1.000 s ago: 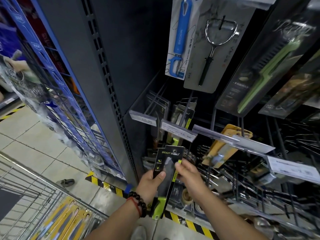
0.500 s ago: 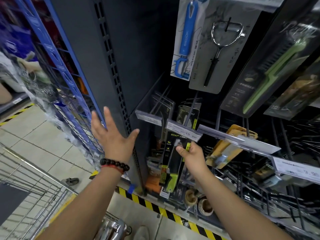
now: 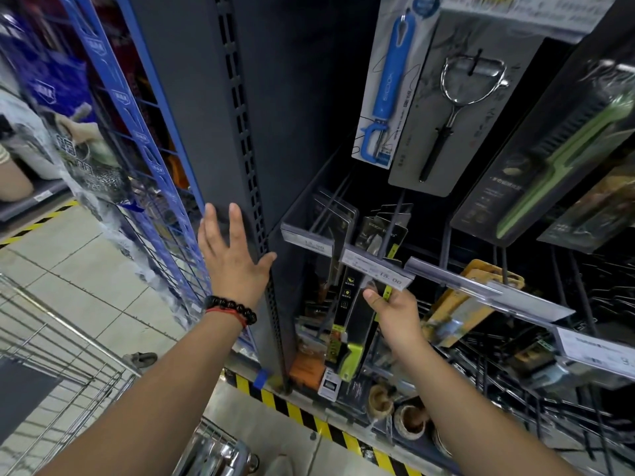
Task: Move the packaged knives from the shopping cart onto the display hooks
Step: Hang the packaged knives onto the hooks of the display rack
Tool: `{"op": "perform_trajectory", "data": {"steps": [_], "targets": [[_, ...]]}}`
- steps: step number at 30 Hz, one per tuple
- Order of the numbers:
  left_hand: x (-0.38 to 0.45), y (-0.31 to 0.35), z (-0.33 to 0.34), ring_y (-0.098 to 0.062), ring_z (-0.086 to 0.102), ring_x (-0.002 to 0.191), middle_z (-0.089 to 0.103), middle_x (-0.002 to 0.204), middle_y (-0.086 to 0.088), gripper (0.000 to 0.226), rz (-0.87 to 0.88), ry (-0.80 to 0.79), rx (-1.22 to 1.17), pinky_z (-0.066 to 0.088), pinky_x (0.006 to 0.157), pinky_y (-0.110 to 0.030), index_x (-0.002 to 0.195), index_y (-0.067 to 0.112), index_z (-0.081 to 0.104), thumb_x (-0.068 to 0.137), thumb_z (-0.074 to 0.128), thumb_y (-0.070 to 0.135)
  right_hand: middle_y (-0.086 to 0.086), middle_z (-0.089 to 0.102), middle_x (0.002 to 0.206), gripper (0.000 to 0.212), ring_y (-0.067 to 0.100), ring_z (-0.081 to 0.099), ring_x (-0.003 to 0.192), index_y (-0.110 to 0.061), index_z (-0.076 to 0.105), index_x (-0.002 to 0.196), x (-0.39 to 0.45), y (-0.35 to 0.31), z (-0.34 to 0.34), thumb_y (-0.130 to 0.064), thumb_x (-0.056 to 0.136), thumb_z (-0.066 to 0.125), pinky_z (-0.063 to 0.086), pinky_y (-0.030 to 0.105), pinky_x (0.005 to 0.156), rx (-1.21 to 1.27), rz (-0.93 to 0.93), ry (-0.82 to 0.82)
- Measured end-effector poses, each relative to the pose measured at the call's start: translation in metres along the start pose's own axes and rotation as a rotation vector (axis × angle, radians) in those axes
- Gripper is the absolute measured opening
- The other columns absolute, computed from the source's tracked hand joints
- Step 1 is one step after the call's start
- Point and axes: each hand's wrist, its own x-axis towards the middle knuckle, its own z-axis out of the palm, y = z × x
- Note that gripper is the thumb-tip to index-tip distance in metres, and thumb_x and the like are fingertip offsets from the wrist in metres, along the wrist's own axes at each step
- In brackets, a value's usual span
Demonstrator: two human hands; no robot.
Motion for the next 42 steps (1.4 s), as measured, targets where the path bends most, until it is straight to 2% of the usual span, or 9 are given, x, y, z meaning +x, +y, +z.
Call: {"op": "perform_trajectory", "data": {"steps": [2, 6, 9, 15, 23, 30, 36, 40, 42], "targets": [[0.000, -0.001, 0.000, -0.044, 0.011, 0.141, 0.007, 0.159, -0.020, 0.109, 0.008, 0.005, -0.001, 0.029, 0.110, -0.061, 0.149, 0.029, 0.008, 0.071, 0.084, 0.023, -0.008, 0.067, 0.103, 0.025, 0.014, 0.060, 0.101, -0.015, 0.064, 0.117, -0.001, -0.002, -0.001, -0.014, 0.092, 0.063, 0.042, 0.030, 0.094, -0.003, -0.019, -0.008], [0.000, -0.003, 0.001, -0.046, 0.017, 0.138, 0.009, 0.158, -0.020, 0.110, 0.015, 0.004, 0.000, 0.033, 0.106, -0.062, 0.148, 0.031, 0.007, 0.070, 0.085, 0.022, -0.004, 0.067, 0.116, 0.029, 0.012, 0.059, 0.109, -0.017, 0.063, 0.121, -0.002, -0.005, -0.003, -0.015, 0.092, 0.063, 0.042, 0.030, 0.098, 0.021, -0.044, 0.007], [0.001, -0.004, 0.000, -0.048, 0.020, 0.137, 0.008, 0.158, -0.020, 0.112, 0.014, 0.000, 0.003, 0.036, 0.103, -0.063, 0.147, 0.033, 0.005, 0.070, 0.086, 0.022, -0.011, 0.066, 0.111, 0.025, 0.010, 0.059, 0.108, -0.024, 0.061, 0.115, -0.005, 0.000, -0.002, -0.015, 0.092, 0.063, 0.041, 0.027, 0.093, 0.053, -0.017, -0.009], [0.001, -0.003, 0.000, -0.047, 0.016, 0.139, 0.007, 0.159, -0.019, 0.110, 0.020, -0.011, -0.001, 0.032, 0.106, -0.063, 0.147, 0.032, 0.005, 0.071, 0.084, 0.022, -0.004, 0.072, 0.100, 0.013, 0.015, 0.066, 0.099, -0.021, 0.066, 0.101, -0.008, 0.008, 0.000, -0.014, 0.090, 0.066, 0.050, 0.037, 0.093, 0.071, 0.038, 0.014], [0.001, -0.005, 0.001, -0.047, 0.015, 0.139, 0.007, 0.158, -0.021, 0.109, 0.026, -0.009, 0.000, 0.032, 0.106, -0.064, 0.149, 0.029, 0.008, 0.072, 0.084, 0.023, -0.014, 0.070, 0.103, 0.024, -0.001, 0.063, 0.100, -0.030, 0.065, 0.103, -0.008, -0.002, 0.003, -0.011, 0.087, 0.069, 0.043, 0.017, 0.084, 0.188, -0.004, 0.070], [0.001, -0.009, 0.001, -0.051, 0.018, 0.136, 0.009, 0.157, -0.025, 0.108, 0.078, 0.002, 0.004, 0.031, 0.106, -0.065, 0.147, 0.029, 0.009, 0.071, 0.085, 0.023, -0.015, 0.071, 0.100, 0.024, -0.003, 0.063, 0.099, -0.031, 0.065, 0.100, -0.014, -0.002, 0.003, -0.009, 0.090, 0.065, 0.044, 0.016, 0.087, 0.220, -0.027, 0.099], [0.002, -0.010, 0.003, -0.052, 0.021, 0.136, 0.012, 0.155, -0.029, 0.109, 0.091, 0.020, 0.006, 0.028, 0.108, -0.064, 0.147, 0.026, 0.009, 0.069, 0.086, 0.023, -0.008, 0.072, 0.096, 0.013, 0.006, 0.066, 0.094, -0.024, 0.067, 0.099, -0.015, 0.001, 0.006, -0.016, 0.090, 0.066, 0.050, 0.026, 0.085, 0.100, -0.069, 0.124], [0.002, -0.011, 0.004, -0.052, 0.020, 0.136, 0.011, 0.155, -0.028, 0.111, 0.101, 0.022, 0.000, 0.027, 0.108, -0.065, 0.147, 0.030, 0.005, 0.070, 0.085, 0.024, -0.010, 0.071, 0.104, 0.020, 0.004, 0.063, 0.103, -0.020, 0.067, 0.110, -0.010, -0.002, 0.008, -0.017, 0.090, 0.066, 0.046, 0.022, 0.091, 0.090, -0.091, 0.111], [0.002, -0.011, 0.004, -0.053, 0.020, 0.136, 0.011, 0.155, -0.028, 0.113, 0.098, 0.020, -0.005, 0.026, 0.108, -0.065, 0.146, 0.031, 0.003, 0.070, 0.085, 0.023, -0.011, 0.070, 0.104, 0.020, 0.000, 0.062, 0.102, -0.025, 0.066, 0.108, -0.007, -0.004, 0.010, -0.016, 0.090, 0.066, 0.045, 0.017, 0.090, 0.102, -0.090, 0.104]]}}
